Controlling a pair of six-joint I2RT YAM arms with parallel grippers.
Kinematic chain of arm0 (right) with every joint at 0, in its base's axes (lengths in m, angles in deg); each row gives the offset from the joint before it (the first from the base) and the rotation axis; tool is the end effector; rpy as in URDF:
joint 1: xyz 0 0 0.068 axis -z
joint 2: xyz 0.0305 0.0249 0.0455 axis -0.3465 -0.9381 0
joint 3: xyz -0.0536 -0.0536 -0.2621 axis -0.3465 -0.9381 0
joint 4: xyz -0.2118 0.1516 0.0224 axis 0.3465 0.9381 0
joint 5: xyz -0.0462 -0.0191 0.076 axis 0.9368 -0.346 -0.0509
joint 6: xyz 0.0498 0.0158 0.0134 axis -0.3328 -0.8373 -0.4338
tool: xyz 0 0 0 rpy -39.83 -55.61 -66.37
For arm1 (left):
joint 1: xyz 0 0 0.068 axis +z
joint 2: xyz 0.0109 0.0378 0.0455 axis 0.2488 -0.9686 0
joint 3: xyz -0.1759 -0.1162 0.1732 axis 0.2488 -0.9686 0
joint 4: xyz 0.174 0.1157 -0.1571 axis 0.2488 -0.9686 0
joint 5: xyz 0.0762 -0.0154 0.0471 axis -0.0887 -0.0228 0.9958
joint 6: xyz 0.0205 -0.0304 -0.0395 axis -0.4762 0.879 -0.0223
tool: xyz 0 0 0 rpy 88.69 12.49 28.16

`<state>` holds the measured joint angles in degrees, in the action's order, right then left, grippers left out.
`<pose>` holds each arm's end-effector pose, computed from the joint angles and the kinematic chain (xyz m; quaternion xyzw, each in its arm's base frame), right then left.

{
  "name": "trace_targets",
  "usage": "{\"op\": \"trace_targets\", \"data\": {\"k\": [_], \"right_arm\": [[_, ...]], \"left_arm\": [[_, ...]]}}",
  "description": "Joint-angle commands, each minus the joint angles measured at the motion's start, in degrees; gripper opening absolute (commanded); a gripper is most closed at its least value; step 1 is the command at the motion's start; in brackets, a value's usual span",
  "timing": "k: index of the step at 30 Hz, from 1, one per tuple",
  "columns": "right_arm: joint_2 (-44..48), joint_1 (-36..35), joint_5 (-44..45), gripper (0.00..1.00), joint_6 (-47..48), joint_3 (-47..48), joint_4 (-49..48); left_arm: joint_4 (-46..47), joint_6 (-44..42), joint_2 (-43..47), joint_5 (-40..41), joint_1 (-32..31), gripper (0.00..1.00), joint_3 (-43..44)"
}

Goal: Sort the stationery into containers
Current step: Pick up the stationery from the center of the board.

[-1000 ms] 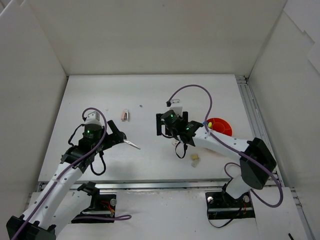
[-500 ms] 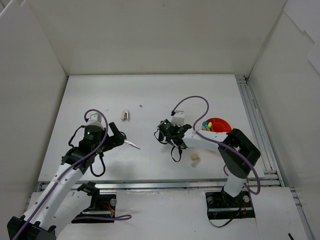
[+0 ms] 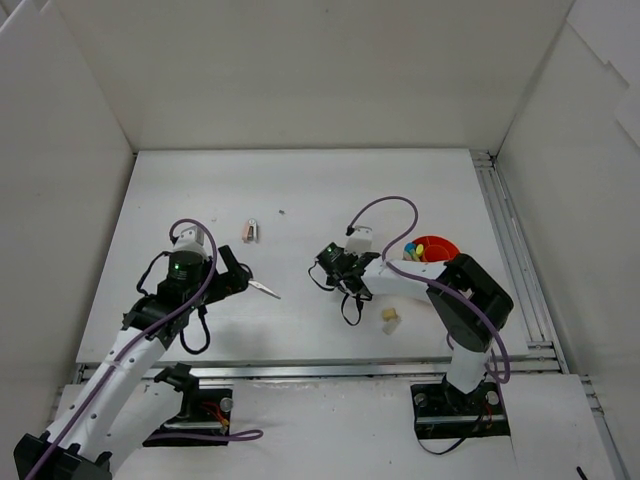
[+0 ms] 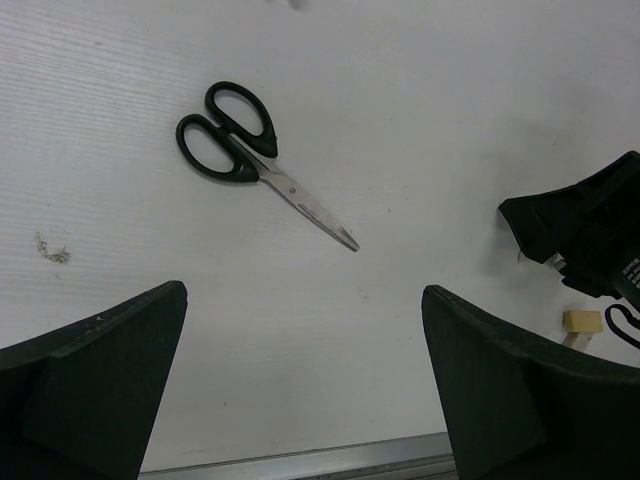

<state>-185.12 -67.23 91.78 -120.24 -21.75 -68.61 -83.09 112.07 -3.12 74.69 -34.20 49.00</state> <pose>0.2545 0.2483 0.1559 0.1087 0.9130 0.0952 0.3814 0.1630 -0.0595 0.2716 -0.1458 0.8621 -0.2486 0.4167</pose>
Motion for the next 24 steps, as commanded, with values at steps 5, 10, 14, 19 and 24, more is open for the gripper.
{"op": "trace_targets", "data": {"k": [5,10,14,19,24], "right_arm": [[2.87,0.55,4.55,0.42,1.72,0.22,0.61],[4.46,0.64,5.43,0.14,6.79,0.48,1.31],[7.96,0.38,6.13,0.00,13.05,1.63,0.88],[15.87,0.11,2.89,0.00,27.19,-1.87,-11.93],[29.58,1.87,-2.48,0.00,43.16,-11.62,-30.99]], "left_arm": [[2.78,-0.99,-0.09,-0.37,0.89,0.99,0.54],[3.13,-0.90,-0.44,-0.81,0.89,0.99,0.36],[3.39,-0.90,-0.27,-0.98,0.89,1.00,0.28],[4.88,-0.72,-0.35,-2.21,0.89,1.00,0.01],[5.15,-0.99,-0.53,-2.39,0.89,1.00,0.36]]}}
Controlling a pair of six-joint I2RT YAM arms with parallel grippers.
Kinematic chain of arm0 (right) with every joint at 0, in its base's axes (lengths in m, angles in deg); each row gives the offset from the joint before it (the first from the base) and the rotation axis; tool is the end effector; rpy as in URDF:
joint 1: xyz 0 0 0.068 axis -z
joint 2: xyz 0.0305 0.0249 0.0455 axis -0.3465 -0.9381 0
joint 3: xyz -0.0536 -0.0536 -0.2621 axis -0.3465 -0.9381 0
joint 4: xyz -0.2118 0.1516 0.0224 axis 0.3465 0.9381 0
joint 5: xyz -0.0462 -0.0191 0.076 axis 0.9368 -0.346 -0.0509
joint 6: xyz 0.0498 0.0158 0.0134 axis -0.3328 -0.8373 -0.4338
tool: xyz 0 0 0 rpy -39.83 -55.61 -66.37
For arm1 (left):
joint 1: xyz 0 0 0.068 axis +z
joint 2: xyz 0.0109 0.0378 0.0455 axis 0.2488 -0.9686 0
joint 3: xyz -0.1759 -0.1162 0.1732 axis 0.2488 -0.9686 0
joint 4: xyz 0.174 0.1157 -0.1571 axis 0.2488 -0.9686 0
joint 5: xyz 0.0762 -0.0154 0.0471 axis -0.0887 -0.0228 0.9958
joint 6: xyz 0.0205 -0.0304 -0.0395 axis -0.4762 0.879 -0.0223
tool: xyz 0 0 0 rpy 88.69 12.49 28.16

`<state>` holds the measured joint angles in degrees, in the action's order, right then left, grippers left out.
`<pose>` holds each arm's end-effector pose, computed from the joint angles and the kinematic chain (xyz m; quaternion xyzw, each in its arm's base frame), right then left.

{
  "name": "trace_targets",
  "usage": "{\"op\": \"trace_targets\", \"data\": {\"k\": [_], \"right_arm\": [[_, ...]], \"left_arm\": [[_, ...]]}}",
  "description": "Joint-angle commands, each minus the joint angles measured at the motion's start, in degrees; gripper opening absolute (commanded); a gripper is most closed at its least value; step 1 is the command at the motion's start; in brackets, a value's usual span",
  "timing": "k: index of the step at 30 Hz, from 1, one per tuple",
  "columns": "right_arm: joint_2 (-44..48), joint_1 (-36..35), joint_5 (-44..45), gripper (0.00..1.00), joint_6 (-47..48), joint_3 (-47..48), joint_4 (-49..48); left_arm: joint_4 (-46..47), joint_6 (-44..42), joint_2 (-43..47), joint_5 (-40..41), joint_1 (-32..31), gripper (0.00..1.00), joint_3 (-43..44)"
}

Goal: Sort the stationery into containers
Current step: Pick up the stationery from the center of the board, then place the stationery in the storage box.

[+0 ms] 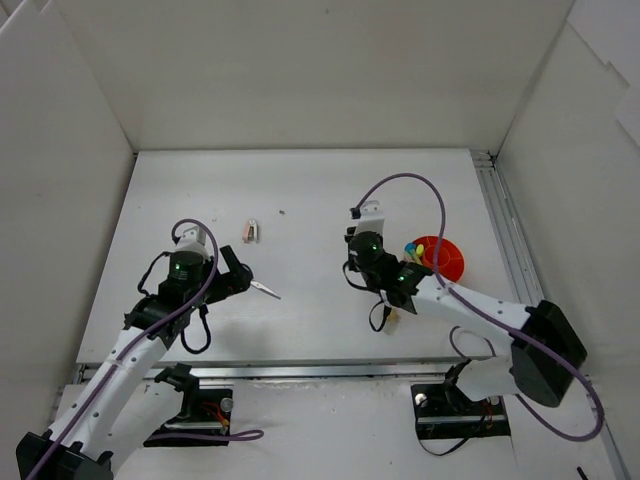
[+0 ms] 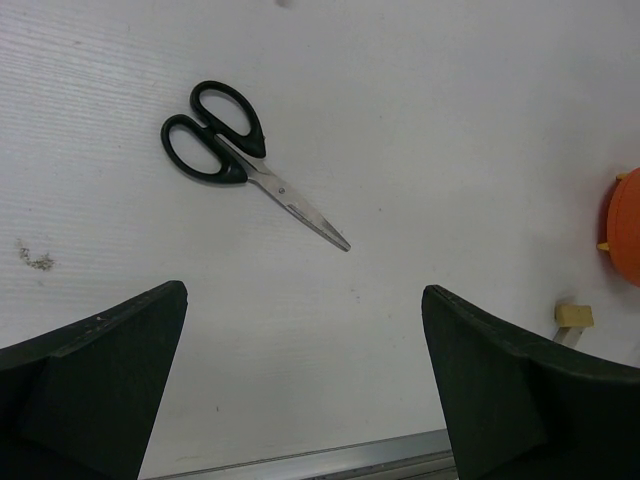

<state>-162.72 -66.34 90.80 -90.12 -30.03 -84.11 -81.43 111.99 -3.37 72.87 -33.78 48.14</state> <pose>0.2272 0.2129 0.2570 -0.0518 0.8134 0.1420 0.5617 0.1649 -0.0600 0.2685 -0.1402 0.8605 -0.2608 0.4145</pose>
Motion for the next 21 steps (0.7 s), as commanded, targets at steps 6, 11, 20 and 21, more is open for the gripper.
{"op": "trace_targets", "data": {"k": [6,11,20,21], "right_arm": [[19.22,7.47,5.79,0.00,22.29,-8.27,-17.38],[27.74,17.21,5.28,0.00,23.54,-12.76,-18.08],[28.37,30.76,7.99,0.00,9.51,-13.47,-4.84],[28.55,31.64,8.52,0.00,8.35,-13.38,-3.24]], "left_arm": [[4.10,-0.81,0.32,-0.58,1.00,0.99,0.87],[5.51,-0.90,-0.55,-1.45,1.01,0.99,0.86],[5.95,-2.04,-1.96,-2.69,1.53,1.00,1.57],[5.95,-2.13,-2.05,-2.60,1.53,0.99,1.66]]}}
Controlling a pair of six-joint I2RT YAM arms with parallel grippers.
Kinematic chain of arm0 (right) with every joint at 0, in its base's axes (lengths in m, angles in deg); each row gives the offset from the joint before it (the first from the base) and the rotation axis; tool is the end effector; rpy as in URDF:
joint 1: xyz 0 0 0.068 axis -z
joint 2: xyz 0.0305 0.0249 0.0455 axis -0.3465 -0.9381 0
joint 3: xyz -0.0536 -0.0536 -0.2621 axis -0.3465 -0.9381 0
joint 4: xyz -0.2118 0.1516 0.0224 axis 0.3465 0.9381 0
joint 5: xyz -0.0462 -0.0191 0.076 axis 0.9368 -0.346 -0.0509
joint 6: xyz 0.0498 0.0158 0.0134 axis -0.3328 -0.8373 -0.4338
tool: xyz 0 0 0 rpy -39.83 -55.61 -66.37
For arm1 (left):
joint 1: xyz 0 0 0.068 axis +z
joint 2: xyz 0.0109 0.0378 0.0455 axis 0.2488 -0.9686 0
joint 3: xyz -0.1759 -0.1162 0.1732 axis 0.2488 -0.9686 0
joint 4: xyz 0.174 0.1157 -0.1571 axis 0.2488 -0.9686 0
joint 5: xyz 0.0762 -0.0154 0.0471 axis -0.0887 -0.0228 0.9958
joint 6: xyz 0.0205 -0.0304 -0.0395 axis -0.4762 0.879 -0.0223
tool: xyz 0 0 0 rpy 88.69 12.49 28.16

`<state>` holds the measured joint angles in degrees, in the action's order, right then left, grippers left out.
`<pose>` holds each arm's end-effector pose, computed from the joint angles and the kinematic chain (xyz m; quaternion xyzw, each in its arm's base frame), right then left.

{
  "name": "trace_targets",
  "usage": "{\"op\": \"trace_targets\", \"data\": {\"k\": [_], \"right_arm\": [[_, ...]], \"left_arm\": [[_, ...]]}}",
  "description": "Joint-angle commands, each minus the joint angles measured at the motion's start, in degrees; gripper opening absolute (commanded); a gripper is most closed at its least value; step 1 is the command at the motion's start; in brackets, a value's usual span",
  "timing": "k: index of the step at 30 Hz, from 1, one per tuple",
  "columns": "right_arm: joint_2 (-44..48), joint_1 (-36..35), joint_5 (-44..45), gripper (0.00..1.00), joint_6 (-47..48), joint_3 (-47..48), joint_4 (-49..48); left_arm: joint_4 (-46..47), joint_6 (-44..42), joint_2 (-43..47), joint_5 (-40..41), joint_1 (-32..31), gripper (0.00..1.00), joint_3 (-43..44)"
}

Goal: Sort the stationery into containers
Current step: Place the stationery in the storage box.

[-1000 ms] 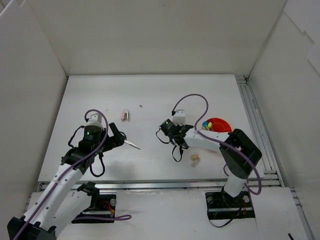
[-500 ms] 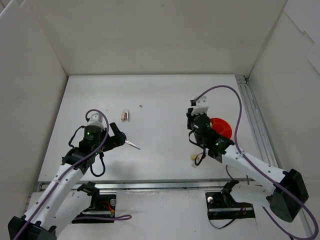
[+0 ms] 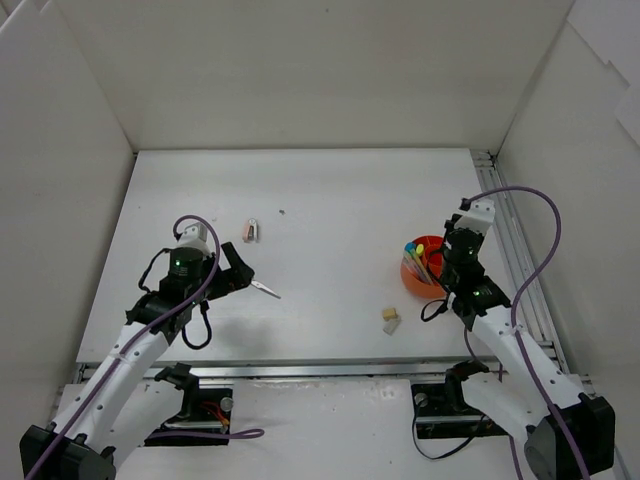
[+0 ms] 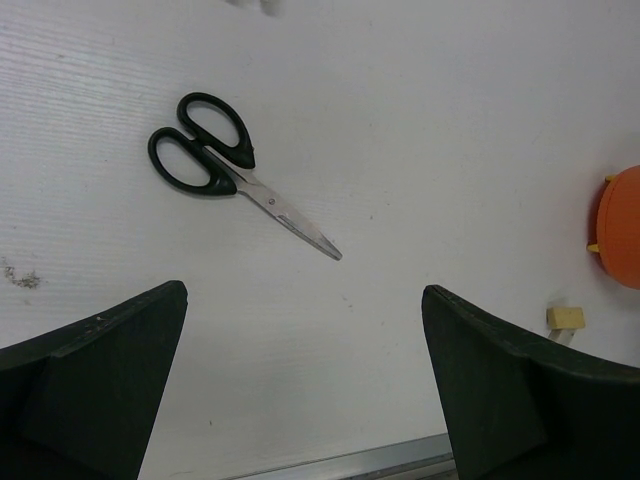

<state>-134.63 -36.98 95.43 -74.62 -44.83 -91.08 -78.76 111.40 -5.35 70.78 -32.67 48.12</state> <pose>0.2080 0.0431 0.2978 0.1170 0.7043 -0.0616 0.6975 0.1731 -0.0605 0.2673 -0.1345 0.8581 -0.2707 0.4150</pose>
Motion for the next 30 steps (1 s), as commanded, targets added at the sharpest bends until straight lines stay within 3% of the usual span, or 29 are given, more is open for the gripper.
{"op": "trace_targets", "data": {"k": [1,6,10,18,26,29,30], "right_arm": [[0.64,3.95,4.24,0.00,-8.55,1.59,5.48],[-1.11,6.95,4.86,0.00,-16.29,3.97,16.30],[-2.61,7.39,0.57,0.00,-19.02,2.91,16.66],[-6.13,7.48,0.64,0.03,-24.56,3.88,18.33],[-8.15,7.39,-1.29,0.14,-27.11,3.88,19.04],[-7.63,7.39,-1.91,0.22,-27.55,4.66,20.87],[-6.93,7.48,-1.74,0.29,-27.72,4.93,21.58]], "left_arm": [[3.20,-1.80,-0.06,-0.59,0.42,0.99,1.59],[3.19,-2.24,-0.59,-0.94,0.42,1.00,1.77],[3.37,-2.24,-0.94,-0.94,0.42,0.99,1.77],[3.37,-2.07,-0.59,-1.29,0.42,1.00,1.42],[2.93,-2.07,0.21,-0.85,0.42,1.00,1.24],[2.93,-2.07,0.21,-0.94,0.42,0.99,1.24],[2.84,-2.15,0.29,-0.94,0.42,1.00,1.24]]}}
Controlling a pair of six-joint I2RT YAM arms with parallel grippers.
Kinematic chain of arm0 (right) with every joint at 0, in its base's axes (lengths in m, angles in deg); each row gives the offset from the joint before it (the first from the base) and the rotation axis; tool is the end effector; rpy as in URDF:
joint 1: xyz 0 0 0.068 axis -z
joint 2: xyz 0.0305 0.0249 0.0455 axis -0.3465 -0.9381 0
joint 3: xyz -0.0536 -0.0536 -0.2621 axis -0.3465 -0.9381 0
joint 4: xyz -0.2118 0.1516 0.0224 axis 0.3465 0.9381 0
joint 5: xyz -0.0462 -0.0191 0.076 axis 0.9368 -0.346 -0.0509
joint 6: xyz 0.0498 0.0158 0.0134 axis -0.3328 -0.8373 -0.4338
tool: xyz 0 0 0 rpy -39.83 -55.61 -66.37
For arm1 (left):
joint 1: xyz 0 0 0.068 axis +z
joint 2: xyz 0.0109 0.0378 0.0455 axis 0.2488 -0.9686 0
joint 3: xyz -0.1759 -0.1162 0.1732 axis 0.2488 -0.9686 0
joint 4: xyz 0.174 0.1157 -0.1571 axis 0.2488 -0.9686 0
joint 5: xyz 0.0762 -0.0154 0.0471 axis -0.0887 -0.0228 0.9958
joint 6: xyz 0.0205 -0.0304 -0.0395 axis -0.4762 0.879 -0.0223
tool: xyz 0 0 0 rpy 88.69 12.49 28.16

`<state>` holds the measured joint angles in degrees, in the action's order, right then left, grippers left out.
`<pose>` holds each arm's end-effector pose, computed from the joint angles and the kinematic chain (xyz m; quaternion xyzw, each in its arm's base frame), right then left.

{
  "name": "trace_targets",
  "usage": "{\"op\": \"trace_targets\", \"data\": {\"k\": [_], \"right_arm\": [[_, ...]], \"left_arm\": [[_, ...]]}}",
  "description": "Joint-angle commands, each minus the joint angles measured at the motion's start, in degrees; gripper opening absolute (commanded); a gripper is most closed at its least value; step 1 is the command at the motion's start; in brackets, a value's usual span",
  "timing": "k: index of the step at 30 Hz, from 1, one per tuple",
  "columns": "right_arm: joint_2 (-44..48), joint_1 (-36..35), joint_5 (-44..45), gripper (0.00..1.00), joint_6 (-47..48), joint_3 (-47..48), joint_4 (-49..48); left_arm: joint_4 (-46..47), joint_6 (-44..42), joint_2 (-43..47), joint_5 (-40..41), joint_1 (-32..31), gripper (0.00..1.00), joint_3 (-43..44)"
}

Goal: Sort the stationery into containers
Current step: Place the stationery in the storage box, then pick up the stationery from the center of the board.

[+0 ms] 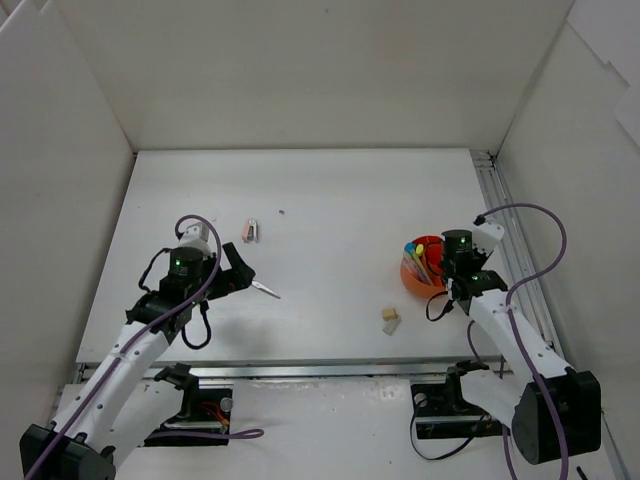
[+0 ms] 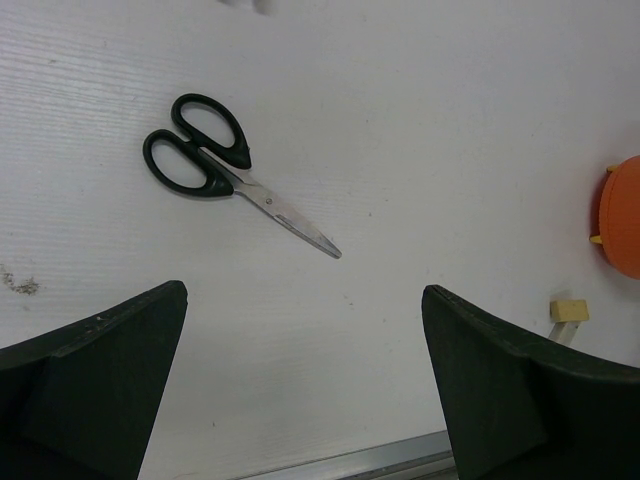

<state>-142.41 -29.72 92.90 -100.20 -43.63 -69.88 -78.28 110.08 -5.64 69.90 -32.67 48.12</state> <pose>0.2245 0.0200 0.2407 0.2768 0.7979 -0.0320 0.5346 0.1740 -0.0614 0.2673 -0.1206 0.8592 -0.2724 0.4161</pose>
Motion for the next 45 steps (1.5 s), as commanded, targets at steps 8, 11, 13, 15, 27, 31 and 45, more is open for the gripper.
{"op": "trace_targets", "data": {"k": [8,11,13,15,27,31,45], "right_arm": [[7.88,0.22,-2.44,0.51,0.13,6.10,6.09],[10.87,-1.17,-6.39,0.54,4.43,8.29,6.89],[12.11,-3.46,-9.74,0.62,7.25,10.40,8.11],[11.50,-6.71,-16.40,0.98,10.05,12.33,9.08],[-5.45,-32.02,-20.82,0.98,15.96,16.83,13.83],[-12.22,-34.14,-17.85,0.98,13.50,17.53,13.66],[-20.32,-34.93,-18.80,0.98,10.68,20.25,9.09]], "left_arm": [[2.45,-1.28,0.93,-0.50,0.42,1.00,1.24],[2.36,-1.63,1.19,-0.77,0.42,1.00,1.24],[2.19,-1.72,1.28,-0.77,0.42,1.00,1.41],[2.10,-2.07,1.63,-0.94,0.42,1.00,1.41],[1.22,-3.22,4.18,-1.56,0.42,0.99,0.62],[0.61,-3.39,5.06,-1.82,0.42,0.99,0.01],[6.78,-7.88,-19.22,-0.23,7.61,1.00,11.04]]}}
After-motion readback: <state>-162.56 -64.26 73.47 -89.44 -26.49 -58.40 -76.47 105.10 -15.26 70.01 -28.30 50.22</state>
